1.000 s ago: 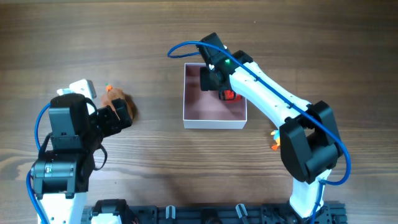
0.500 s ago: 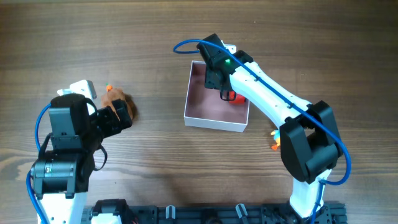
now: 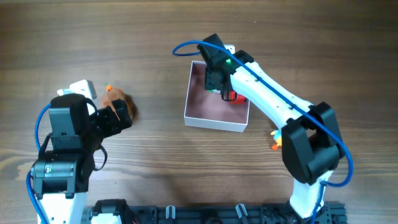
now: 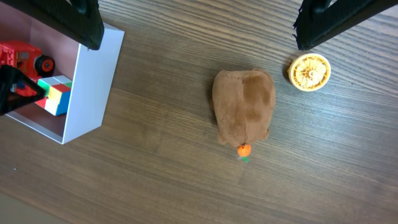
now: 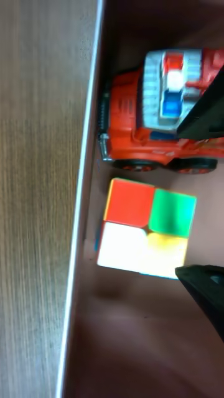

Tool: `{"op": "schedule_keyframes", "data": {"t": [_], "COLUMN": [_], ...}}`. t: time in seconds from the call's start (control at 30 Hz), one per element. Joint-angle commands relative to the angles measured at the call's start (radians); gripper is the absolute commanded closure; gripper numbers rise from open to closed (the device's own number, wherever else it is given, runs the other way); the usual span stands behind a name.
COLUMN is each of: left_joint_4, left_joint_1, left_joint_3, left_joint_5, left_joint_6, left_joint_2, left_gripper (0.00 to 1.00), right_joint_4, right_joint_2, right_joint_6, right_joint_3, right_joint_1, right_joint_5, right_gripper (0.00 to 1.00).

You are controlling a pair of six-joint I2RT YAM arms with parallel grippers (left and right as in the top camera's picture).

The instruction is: Pack container

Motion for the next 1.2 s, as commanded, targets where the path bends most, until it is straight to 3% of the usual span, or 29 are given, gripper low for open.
{"op": "schedule_keyframes", "data": {"t": [0.0, 0.07, 0.1, 0.2, 0.33, 0.57, 1.17], "left_joint_4": [0.000, -0.001, -0.001, -0.001, -0.001, -0.002, -0.004], "left_joint_1": [0.009, 0.009, 0.009, 0.009, 0.009, 0.009, 0.009], "left_joint_3": [0.019, 0.019, 0.019, 0.019, 0.019, 0.019, 0.019], "left_joint_5": [0.012, 0.012, 0.012, 0.012, 0.012, 0.012, 0.012], "left_joint_6": [-0.008, -0.008, -0.008, -0.008, -0.009, -0.009, -0.009], "left_joint_2": [0.004, 0.004, 0.004, 0.004, 0.004, 0.004, 0.004], "left_gripper": [0.00, 0.00, 0.00, 0.00, 0.00, 0.00, 0.00], "right_joint_4": [-0.038, -0.091, -0.150, -0.208, -0.170, 0.019, 0.181], "right_joint_2": [-0.191, -0.274, -0.290, -0.263, -0.182, -0.004, 0.002], "right_joint_6": [-0.080, -0.040, 0.012, 0.059, 0.058, -0.177, -0.311], "right_joint_3": [0.056, 0.056, 0.056, 0.014, -0.091, -0.126, -0.124], "right_joint_1": [-0.014, -0.047, -0.088, -0.187, -0.264, -0.268, -0.268], "right_joint_5": [0.052, 0.131, 0.157, 0.102, 0.012, -0.266, -0.365], "right_gripper": [0.48, 0.63, 0.82, 0.95, 0.95, 0.93, 0.86]}}
